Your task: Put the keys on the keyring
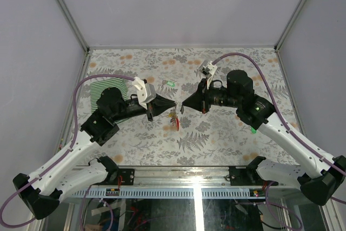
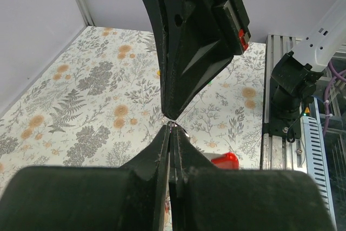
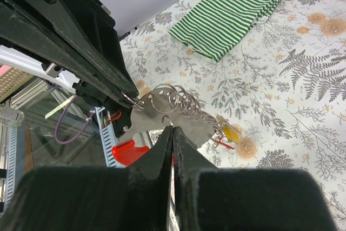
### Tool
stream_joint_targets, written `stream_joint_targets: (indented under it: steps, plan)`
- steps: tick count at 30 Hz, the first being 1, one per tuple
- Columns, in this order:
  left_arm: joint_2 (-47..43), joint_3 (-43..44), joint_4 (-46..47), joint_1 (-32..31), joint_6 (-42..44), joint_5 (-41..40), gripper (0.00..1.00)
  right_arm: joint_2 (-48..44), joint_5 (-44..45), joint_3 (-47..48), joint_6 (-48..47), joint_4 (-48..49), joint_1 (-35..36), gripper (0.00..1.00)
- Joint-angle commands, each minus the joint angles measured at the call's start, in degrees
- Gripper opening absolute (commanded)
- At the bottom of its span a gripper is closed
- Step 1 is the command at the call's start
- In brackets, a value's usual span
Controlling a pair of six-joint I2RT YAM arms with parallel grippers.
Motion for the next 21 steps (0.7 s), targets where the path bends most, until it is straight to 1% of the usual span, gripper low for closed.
stream_joint_targets:
  steps: [1, 7, 11, 14, 16, 21]
  plan:
    - [-0.7, 2.4, 3.6, -0.4, 0.0, -2.1, 0.00, -2.1, 0.7, 2.7, -0.6, 3.9, 0.0, 0.00]
    - [-0.2, 1.7, 6.5, -0.4, -3.8, -9.8, 0.00, -3.5, 4.8, 2.2, 0.7, 8.0, 0.1, 0.00]
    - [-0.2, 1.0, 8.9, -0.5, -5.6, -13.5, 0.00, -4.9, 10.7, 0.4, 2.5, 12.0, 1.2, 0.00]
    - [-0.6, 0.3, 10.6, -0.5, -6.4, -15.6, 0.00, -5.2, 16.3, -0.5, 2.0, 14.2, 4.2, 0.00]
    - [-0.9, 0.1, 10.9, -0.5, -6.9, -16.8, 0.00, -5.2, 20.2, -1.3, 1.4, 16.2, 7.3, 0.00]
    - [-1.8, -0.8, 12.7, -0.4, -9.3, -19.0, 0.00, -5.2, 28.1, -4.7, 1.0, 23.6, 12.2, 0.00]
